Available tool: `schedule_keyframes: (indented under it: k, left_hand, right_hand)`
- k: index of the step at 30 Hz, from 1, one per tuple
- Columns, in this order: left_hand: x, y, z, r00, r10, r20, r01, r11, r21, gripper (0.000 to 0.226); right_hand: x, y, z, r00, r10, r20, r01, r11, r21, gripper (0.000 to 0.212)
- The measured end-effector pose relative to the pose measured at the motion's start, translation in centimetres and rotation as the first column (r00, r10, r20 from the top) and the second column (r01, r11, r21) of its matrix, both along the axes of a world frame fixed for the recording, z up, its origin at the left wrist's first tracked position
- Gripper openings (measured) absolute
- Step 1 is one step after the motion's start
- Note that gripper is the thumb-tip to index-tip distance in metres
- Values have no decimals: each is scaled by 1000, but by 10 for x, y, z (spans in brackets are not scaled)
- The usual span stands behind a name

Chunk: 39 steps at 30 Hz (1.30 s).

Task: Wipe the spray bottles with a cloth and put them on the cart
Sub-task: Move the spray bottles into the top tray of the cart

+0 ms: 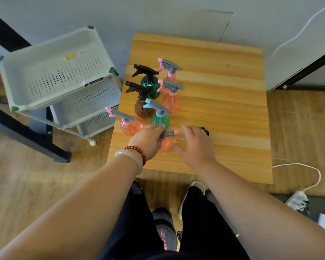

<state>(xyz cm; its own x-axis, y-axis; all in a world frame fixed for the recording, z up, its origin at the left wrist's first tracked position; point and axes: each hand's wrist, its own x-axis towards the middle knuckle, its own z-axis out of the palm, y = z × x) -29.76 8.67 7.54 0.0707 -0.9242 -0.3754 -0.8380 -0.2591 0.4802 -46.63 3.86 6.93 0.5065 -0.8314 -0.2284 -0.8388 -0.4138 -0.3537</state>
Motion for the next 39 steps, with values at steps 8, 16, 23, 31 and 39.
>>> schedule_keyframes:
  k: [8,16,23,31,39]
  left_hand:
    - [6,-4,15,999,20,-26,-18,996,87,20]
    - [28,6,52,996,58,-61,-56,998,23,21]
    - [64,5,100,995,78,-68,-85,992,-96,19]
    - [122,-3,156,995,82,-63,-98,944,-314,17]
    - [190,-14,192,988,131,-76,-150,909,-388,13]
  right_hand:
    - [14,-10,30,995,101,-28,-100,995,27,66]
    - [30,-18,54,941,274,197,-279,960,-3,35]
    - [67,-35,88,885,351,307,-310,934,-175,42]
    - [125,-34,139,856,231,462,-162,970,-183,64]
    - [166,-34,153,907,15,421,17,997,-71,64]
